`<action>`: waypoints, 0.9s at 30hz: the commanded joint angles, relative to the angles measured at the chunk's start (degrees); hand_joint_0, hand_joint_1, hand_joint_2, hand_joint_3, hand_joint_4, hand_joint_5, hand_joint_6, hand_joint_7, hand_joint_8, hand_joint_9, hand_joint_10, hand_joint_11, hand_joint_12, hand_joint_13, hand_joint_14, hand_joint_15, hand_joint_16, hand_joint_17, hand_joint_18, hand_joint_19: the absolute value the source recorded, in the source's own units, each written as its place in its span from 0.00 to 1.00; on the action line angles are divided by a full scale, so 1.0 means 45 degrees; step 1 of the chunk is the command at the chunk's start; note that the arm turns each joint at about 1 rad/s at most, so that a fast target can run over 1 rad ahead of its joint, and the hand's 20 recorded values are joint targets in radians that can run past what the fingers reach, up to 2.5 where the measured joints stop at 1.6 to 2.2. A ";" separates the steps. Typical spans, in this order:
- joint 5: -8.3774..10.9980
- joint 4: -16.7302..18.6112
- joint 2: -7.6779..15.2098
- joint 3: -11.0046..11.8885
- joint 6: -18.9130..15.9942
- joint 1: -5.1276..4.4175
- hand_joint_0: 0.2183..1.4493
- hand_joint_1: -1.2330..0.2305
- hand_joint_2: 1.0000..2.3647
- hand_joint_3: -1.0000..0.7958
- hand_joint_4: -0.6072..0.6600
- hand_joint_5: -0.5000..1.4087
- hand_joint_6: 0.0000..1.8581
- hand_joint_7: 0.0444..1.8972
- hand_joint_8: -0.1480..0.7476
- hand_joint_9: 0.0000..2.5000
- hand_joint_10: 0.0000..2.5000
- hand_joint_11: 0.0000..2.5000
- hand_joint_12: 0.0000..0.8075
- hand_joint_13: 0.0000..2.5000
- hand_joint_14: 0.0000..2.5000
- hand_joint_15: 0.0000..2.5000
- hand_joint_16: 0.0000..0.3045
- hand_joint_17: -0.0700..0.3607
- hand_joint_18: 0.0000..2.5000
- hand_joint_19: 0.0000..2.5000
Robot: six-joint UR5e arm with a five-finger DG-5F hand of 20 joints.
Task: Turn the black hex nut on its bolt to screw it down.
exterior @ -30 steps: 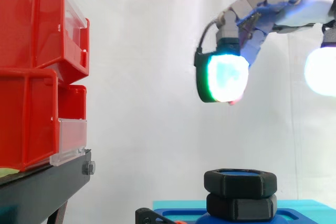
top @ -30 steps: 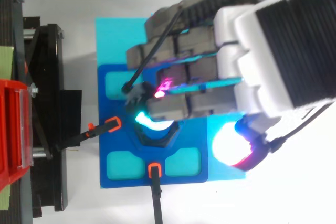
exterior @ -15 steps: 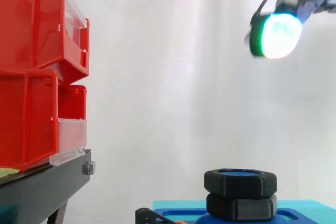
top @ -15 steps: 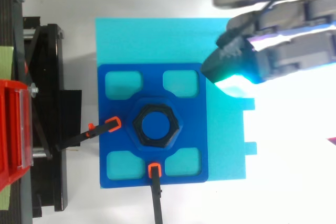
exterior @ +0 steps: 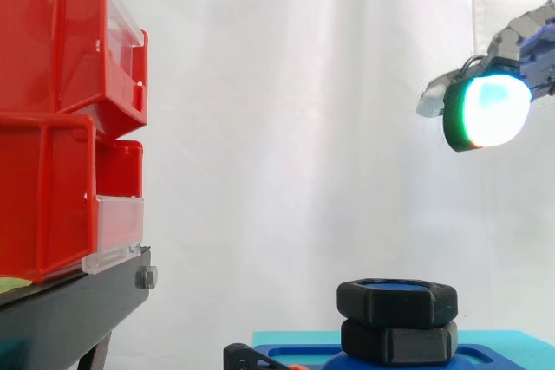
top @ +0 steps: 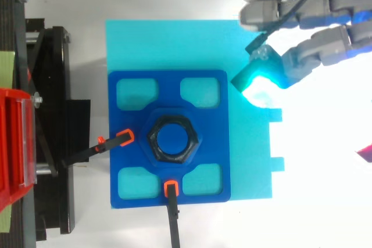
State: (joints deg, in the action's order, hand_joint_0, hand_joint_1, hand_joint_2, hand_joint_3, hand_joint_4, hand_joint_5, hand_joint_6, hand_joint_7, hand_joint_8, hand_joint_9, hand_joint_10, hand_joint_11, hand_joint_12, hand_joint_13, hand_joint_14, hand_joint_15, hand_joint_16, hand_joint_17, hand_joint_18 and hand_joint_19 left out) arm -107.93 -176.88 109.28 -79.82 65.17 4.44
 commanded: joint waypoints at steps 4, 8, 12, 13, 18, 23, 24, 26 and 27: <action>0.0508 0.0459 0.0091 -0.0016 -0.2179 -0.0049 0.23 0.44 0.00 0.28 0.58 0.12 0.27 0.28 0.33 0.00 0.00 0.00 0.37 0.00 0.00 0.00 0.15 0.40 0.00 0.22; 0.0508 0.0459 0.0091 -0.0016 -0.2569 -0.0049 0.23 0.44 0.00 0.28 0.58 0.12 0.27 0.28 0.33 0.00 0.00 0.00 0.38 0.00 0.00 0.00 0.15 0.40 0.00 0.21; 0.0566 0.0400 0.0072 -0.0016 -0.3253 -0.0049 0.22 0.43 0.00 0.28 0.58 0.12 0.27 0.27 0.33 0.00 0.00 0.00 0.38 0.00 0.00 0.00 0.15 0.40 0.00 0.21; 0.0566 0.0342 0.0072 0.0003 -0.3409 -0.0049 0.22 0.42 0.00 0.28 0.58 0.12 0.27 0.27 0.33 0.00 0.00 0.00 0.37 0.00 0.00 0.00 0.15 0.40 0.00 0.21; 0.0547 0.0224 0.0072 0.0003 -0.3624 -0.0049 0.22 0.40 0.00 0.28 0.55 0.12 0.27 0.28 0.30 0.00 0.00 0.00 0.37 0.00 0.00 0.00 0.14 0.39 0.00 0.21; 0.0547 0.0205 0.0072 0.0003 -0.3604 -0.0049 0.20 0.45 0.00 0.28 0.54 0.10 0.27 0.28 0.30 0.00 0.00 0.00 0.38 0.00 0.00 0.00 0.15 0.40 0.00 0.22; 0.0547 0.0205 0.0072 0.0003 -0.3604 -0.0049 0.20 0.48 0.00 0.28 0.53 0.10 0.27 0.29 0.29 0.00 0.00 0.00 0.38 0.00 0.00 0.00 0.15 0.40 0.00 0.23; 0.0547 0.0224 0.0091 0.0003 -0.3604 -0.0049 0.19 0.49 0.00 0.28 0.53 0.10 0.27 0.28 0.30 0.00 0.00 0.00 0.38 0.00 0.00 0.00 0.15 0.40 0.00 0.21; 0.0547 0.0224 0.0072 -0.0016 -0.3604 -0.0049 0.19 0.49 0.00 0.28 0.52 0.11 0.27 0.28 0.30 0.00 0.00 0.00 0.38 0.00 0.00 0.00 0.15 0.40 0.00 0.22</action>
State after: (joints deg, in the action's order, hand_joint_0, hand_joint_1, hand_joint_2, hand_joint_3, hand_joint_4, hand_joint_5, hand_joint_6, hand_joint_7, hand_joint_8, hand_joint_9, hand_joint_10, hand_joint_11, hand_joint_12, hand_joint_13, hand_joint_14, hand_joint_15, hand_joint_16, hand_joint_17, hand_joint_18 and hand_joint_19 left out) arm -105.47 -175.87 109.61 -79.82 48.95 4.22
